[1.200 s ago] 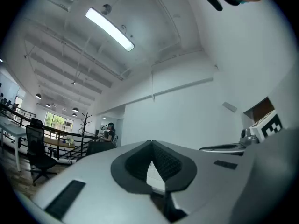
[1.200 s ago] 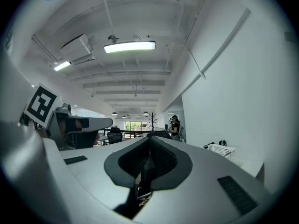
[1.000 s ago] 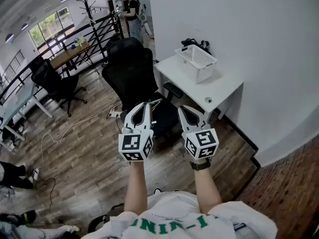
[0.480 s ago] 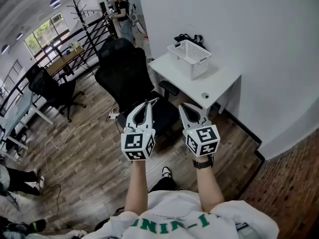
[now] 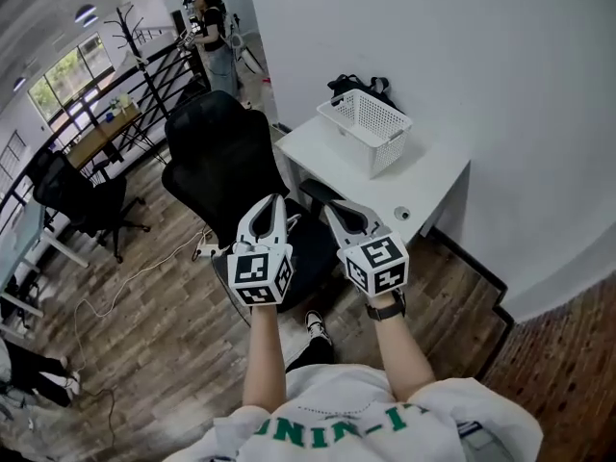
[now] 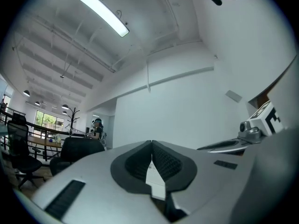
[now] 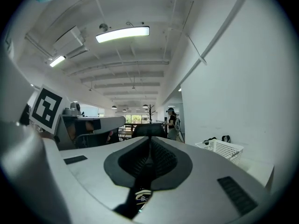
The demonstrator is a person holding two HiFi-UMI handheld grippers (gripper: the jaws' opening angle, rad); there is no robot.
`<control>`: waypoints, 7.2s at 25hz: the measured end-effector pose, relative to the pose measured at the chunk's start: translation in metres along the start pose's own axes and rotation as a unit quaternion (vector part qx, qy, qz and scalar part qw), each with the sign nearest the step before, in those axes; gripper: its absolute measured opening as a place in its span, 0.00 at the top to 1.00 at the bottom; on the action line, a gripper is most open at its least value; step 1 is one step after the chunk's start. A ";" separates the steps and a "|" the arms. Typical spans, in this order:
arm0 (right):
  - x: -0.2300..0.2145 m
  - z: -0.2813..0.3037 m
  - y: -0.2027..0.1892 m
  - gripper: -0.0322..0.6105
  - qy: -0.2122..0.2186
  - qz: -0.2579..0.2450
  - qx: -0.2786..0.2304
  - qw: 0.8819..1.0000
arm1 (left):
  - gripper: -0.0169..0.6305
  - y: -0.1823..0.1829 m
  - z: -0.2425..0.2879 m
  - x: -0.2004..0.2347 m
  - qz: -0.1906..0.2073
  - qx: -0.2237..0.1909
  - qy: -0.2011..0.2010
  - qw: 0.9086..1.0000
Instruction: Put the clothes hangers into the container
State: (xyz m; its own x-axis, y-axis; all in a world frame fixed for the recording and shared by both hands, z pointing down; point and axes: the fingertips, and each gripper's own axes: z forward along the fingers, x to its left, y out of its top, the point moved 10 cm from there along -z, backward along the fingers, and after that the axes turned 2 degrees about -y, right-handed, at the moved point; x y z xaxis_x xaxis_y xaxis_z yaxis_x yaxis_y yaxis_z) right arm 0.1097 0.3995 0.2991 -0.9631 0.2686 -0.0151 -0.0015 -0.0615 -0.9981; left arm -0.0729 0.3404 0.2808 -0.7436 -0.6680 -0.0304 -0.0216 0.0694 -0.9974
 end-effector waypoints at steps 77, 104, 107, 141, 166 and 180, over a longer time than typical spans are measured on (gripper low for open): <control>-0.020 0.556 -0.623 0.43 0.065 0.127 0.563 0.814 | 0.95 -0.476 0.154 0.343 -0.255 0.227 0.266 0.901; -0.035 0.529 -0.531 0.74 0.082 0.121 0.470 0.870 | 0.95 -0.445 0.140 0.338 -0.281 0.236 0.251 0.896; -0.040 0.527 -0.492 0.74 0.089 0.118 0.443 0.884 | 0.95 -0.424 0.144 0.337 -0.270 0.240 0.255 0.897; -0.221 0.484 -0.083 0.74 0.042 0.089 0.080 0.992 | 0.95 -0.146 0.361 0.283 -0.060 0.111 0.099 0.987; -0.419 0.333 0.018 0.74 -0.207 -0.001 -0.037 0.978 | 0.95 -0.094 0.549 0.112 -0.026 0.041 -0.156 0.986; -0.522 0.409 -0.094 0.74 -0.081 -0.076 0.327 0.938 | 0.95 -0.123 0.604 0.089 -0.040 0.069 -0.174 0.981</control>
State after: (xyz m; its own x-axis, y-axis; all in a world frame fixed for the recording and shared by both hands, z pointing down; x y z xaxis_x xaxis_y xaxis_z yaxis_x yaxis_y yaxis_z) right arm 0.5022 -0.1278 0.4249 -0.9665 0.1751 0.1878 -0.2565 -0.6261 -0.7364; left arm 0.2672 -0.1747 0.3614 -0.4687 -0.8819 0.0510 0.0383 -0.0780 -0.9962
